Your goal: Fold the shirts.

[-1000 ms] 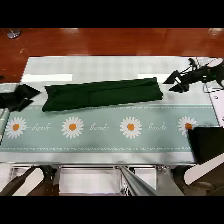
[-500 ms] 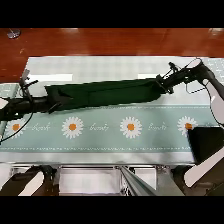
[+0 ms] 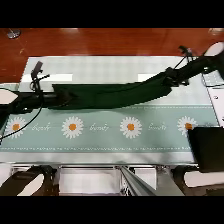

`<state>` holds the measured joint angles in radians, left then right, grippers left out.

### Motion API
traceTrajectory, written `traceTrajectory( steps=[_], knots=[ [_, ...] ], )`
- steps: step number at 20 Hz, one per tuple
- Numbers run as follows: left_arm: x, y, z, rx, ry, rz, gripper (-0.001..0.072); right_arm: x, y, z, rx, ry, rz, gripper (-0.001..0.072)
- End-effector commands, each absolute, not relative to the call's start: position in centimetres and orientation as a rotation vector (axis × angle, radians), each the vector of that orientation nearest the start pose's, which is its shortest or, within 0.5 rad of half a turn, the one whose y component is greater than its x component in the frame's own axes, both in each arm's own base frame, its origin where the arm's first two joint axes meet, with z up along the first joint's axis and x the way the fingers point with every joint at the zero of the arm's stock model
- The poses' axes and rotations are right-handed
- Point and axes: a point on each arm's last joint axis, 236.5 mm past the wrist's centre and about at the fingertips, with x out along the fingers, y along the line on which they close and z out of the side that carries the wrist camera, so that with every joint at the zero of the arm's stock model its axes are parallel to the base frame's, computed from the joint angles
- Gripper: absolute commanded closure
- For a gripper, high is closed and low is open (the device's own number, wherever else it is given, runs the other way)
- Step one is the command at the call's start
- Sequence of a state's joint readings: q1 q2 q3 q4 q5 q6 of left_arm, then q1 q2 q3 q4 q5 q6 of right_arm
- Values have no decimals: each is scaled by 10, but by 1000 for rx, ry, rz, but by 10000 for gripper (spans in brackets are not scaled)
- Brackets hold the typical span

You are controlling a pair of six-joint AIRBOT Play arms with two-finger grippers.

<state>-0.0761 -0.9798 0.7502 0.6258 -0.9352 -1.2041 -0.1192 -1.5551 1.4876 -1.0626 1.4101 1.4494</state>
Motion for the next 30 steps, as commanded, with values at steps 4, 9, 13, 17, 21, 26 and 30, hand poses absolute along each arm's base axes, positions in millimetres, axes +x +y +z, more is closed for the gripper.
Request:
traceTrajectory(
  steps=[4,9,13,17,21,26,30],
  knots=[
    [349,-277,41,-362,980,-674,692,334,64,128,338,1129,298,686],
    [352,-397,5,-289,1067,-788,692,282,72,151,368,1052,276,686],
    [324,-471,-33,-291,1224,-854,692,273,76,161,374,1027,288,686],
    [267,-527,-53,-244,1339,-972,691,279,76,164,382,1005,288,686],
    [240,-540,-50,-246,1379,-1016,689,288,78,160,393,1007,294,686],
    [337,-459,35,-334,1254,-968,689,300,118,153,354,1013,398,686],
    [424,-297,134,-323,1035,-746,689,327,176,148,384,1007,524,686]
  ],
)
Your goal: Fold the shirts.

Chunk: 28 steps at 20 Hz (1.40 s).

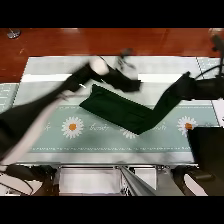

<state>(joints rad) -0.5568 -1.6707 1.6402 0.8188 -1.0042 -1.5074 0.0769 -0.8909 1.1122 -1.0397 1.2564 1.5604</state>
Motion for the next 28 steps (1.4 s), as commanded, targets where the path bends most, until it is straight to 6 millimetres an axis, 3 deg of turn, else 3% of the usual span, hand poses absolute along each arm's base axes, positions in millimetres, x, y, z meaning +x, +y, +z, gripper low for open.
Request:
traceTrajectory(
  steps=[1,2,4,6,8,10,13,15,16,17,18,20,21,23,26,28],
  knots=[
    [437,-244,157,-300,976,-646,689,337,193,145,374,1017,555,686],
    [442,-196,178,-278,925,-555,689,346,211,141,357,1031,586,686],
    [430,-110,226,-258,815,-389,688,364,246,131,321,1068,641,686],
    [395,-54,268,-278,697,-267,688,384,283,115,289,1105,689,686],
    [350,-39,282,-283,629,-214,688,402,319,92,263,1131,725,686],
    [308,-48,271,-297,601,-218,688,414,350,60,246,1177,746,686],
    [262,-69,222,-360,640,-262,688,416,385,17,265,1265,752,686],
    [246,-72,184,-396,683,-255,688,406,410,4,296,1306,794,678],
    [245,-72,166,-425,704,-240,688,403,418,0,293,1311,809,415],
    [245,-72,147,-448,728,-234,689,403,419,1,260,1291,836,85],
    [246,-72,130,-466,758,-225,688,407,409,3,193,1270,862,83],
    [246,-71,98,-493,828,-207,688,421,349,16,147,1324,767,84],
    [245,-71,85,-503,859,-201,688,425,312,29,149,1356,711,85],
    [242,-71,67,-519,900,-191,688,426,219,67,127,1388,560,90],
    [238,-74,53,-542,930,-192,688,415,73,114,96,1306,199,90],
    [238,-75,52,-550,931,-194,688,393,18,112,231,1203,41,90]
  ],
)
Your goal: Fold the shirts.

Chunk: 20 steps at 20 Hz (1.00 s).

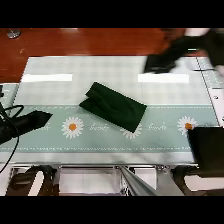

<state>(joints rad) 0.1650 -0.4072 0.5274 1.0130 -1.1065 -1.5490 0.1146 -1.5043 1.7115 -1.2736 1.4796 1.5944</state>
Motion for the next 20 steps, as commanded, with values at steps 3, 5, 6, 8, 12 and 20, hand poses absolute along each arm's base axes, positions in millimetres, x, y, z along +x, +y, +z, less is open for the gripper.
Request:
traceTrajectory(
  steps=[3,5,6,8,12,20],
  knots=[
    [238,-75,52,-550,930,-194,688,333,6,39,551,1119,-95,91],
    [239,-75,52,-550,927,-193,688,296,45,-15,786,1148,-68,91],
    [242,-74,54,-552,912,-187,688,282,65,-35,859,1181,-37,91],
    [249,-72,59,-563,876,-181,688,262,99,-63,915,1254,27,91],
    [255,-77,60,-606,871,-193,688,264,148,-81,902,1318,131,91],
    [255,-76,58,-608,876,-191,688,306,199,-99,922,1425,274,175]
  ],
)
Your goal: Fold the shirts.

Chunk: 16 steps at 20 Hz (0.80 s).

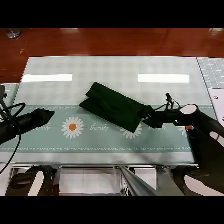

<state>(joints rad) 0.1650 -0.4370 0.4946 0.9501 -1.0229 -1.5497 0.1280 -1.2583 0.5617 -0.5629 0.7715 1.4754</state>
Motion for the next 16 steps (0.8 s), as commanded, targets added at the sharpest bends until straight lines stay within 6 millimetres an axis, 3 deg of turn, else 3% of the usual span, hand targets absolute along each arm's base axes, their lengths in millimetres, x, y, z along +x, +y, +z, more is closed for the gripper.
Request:
traceTrajectory(
  steps=[1,2,3,5,10,12,16],
  knots=[
    [256,-76,58,-607,875,-191,688,307,208,-100,898,1441,305,345],
    [256,-76,59,-608,872,-190,688,310,217,-97,854,1446,362,594],
    [257,-76,59,-608,870,-189,688,316,222,-91,815,1433,421,685],
    [257,-76,59,-608,870,-189,688,343,230,-56,712,1376,532,687],
    [257,-76,59,-608,870,-189,688,422,218,88,383,1136,604,687],
    [257,-76,59,-608,870,-189,688,437,199,132,287,1066,542,687],
    [256,-76,59,-607,873,-191,688,442,143,204,229,987,440,686]
  ],
)
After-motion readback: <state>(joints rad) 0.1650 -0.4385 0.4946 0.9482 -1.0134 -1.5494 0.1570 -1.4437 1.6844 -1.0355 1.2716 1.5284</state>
